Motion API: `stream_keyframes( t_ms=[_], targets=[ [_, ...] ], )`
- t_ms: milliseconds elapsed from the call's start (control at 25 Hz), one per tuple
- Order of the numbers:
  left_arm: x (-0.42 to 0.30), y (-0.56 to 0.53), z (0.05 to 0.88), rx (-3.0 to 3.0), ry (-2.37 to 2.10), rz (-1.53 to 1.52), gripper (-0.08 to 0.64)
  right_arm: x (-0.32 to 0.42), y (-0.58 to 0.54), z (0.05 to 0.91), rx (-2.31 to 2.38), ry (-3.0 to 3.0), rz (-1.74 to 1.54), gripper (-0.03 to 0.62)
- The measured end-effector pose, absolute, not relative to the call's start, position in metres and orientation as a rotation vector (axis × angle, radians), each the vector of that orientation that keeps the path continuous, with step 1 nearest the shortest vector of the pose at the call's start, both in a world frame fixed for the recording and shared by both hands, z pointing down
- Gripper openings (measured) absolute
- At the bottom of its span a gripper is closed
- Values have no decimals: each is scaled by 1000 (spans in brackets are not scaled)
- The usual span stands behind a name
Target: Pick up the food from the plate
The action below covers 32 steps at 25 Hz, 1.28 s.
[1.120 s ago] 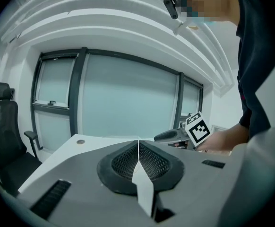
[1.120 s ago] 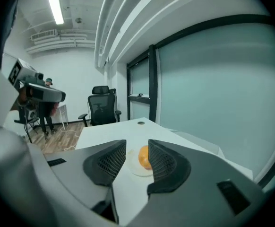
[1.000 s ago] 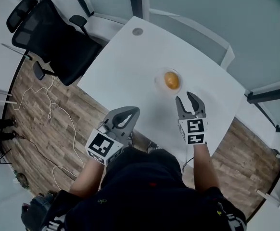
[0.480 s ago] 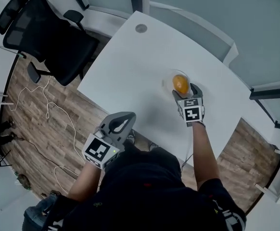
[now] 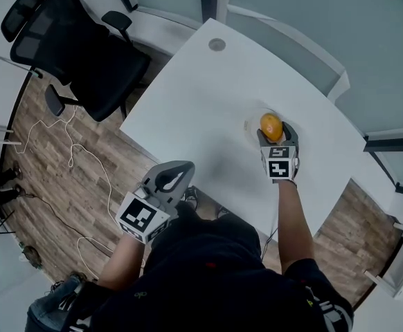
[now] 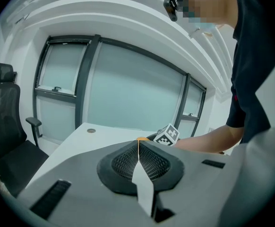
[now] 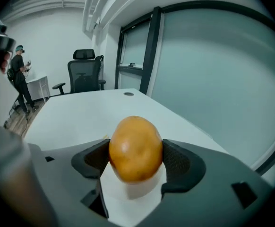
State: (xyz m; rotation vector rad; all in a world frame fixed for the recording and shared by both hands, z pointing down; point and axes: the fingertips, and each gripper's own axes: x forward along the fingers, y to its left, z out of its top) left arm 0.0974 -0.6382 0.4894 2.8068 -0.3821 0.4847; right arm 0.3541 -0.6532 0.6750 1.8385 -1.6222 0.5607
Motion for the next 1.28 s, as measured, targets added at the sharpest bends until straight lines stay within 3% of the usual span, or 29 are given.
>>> stream_keyframes(
  t_ms=[680, 1280],
  targets=[
    [134, -620, 401, 2971, -224, 264, 23, 302, -570, 412, 2253, -1867, 114, 353],
    [157, -588, 358, 3075, -80, 137, 23, 296, -507, 352, 2318, -1790, -15, 353]
  ],
)
